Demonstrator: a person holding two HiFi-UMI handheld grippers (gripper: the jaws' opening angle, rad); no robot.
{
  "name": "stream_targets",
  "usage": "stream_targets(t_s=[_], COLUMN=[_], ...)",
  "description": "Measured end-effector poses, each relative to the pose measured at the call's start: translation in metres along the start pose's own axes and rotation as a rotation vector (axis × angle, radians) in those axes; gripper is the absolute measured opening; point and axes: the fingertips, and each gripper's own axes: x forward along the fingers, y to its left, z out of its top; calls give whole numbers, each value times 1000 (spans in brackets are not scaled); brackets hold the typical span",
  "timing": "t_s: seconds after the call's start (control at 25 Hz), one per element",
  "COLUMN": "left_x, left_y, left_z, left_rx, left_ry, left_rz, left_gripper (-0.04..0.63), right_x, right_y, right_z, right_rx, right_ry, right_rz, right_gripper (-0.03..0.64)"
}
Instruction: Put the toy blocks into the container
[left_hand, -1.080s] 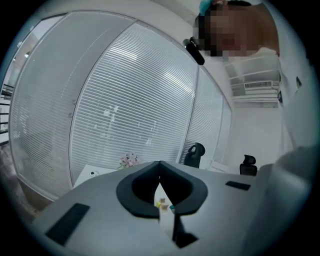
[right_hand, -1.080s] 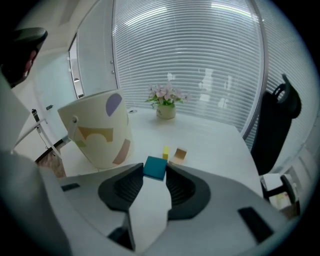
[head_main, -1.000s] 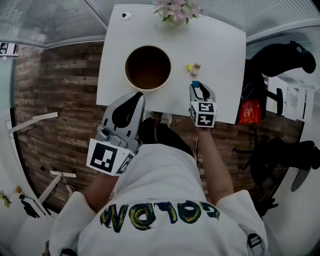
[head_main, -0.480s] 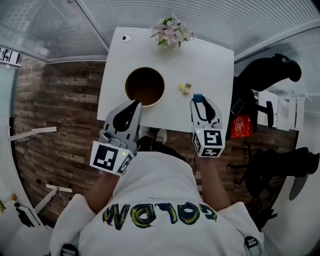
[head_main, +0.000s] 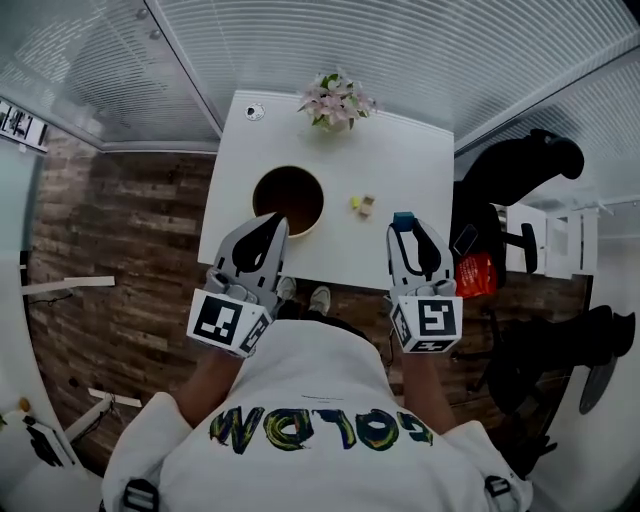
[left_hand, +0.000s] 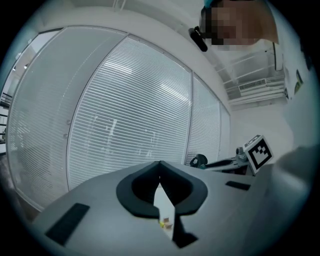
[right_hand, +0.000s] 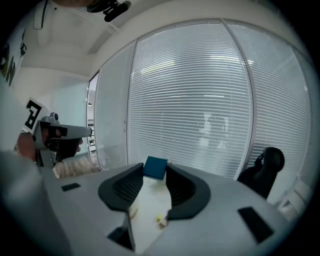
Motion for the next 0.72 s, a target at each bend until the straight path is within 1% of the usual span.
stream_targets(t_s=[0.16,0.28,0.52,0.72], left_x=[-1,-5,-24,-48], left_y=[0,5,20,38], left_z=[2,2,3,5], left_rx=[5,4,3,5], left_ry=[-5,-6,-13,-22], left_rz=[3,23,86,159], left_gripper=[12,12,12,12], right_x=[1,6,18,34], right_y=[2,10,40,71], right_z=[4,5,11,14], right_rx=[-8,-3,-22,-43], right_ry=[-8,-10,-22,-26], right_rz=[5,31,114,194], right_gripper=[149,149,149,149])
